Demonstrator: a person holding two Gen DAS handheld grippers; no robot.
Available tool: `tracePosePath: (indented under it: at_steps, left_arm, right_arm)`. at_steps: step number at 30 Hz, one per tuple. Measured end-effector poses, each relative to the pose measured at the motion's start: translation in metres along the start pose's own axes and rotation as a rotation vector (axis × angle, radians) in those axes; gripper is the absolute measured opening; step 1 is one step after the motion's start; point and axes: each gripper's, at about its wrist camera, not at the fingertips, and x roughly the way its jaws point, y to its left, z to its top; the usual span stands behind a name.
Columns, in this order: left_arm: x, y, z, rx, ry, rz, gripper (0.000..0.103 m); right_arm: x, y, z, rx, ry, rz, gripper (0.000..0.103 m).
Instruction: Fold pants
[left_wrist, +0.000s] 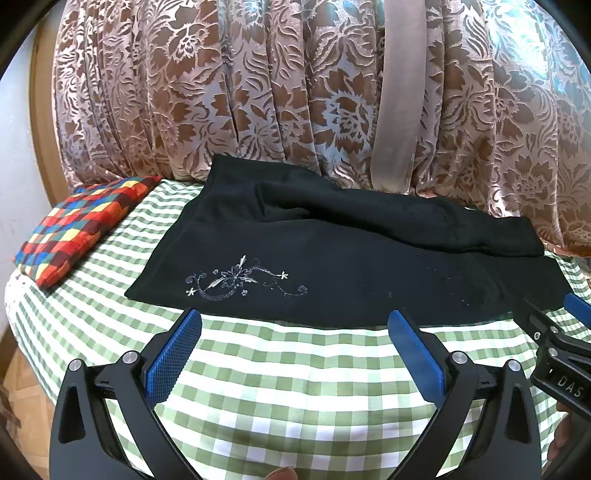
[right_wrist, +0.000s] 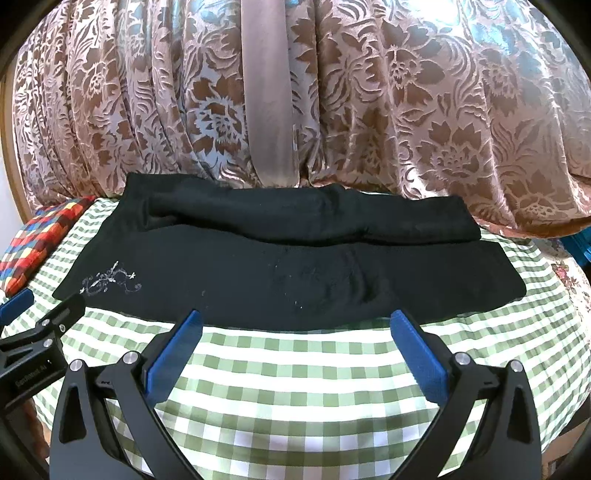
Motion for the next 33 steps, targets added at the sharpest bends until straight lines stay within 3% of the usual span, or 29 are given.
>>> tracePosePath:
  at_steps: [20,27,33]
  left_arm:
    - [-0.001,0.002,-0.002,0.002,0.001,-0.011,0.1]
    - [0.011,0.007,-0.005,-0.012,0.033,-0.015,0.1]
    - [0.039,0.031,-0.015,-0.088,0.135,-0.142,0.1]
  right_arm:
    - [0.0,0.0,0.0,0.01,-0.003,0.013,0.101]
    - [0.01,-0.006,-0.002,0.029,0.046,0.044,0.101]
    - [0.039,-0.034,-0.011,0.188,0.224,0.381,0.101]
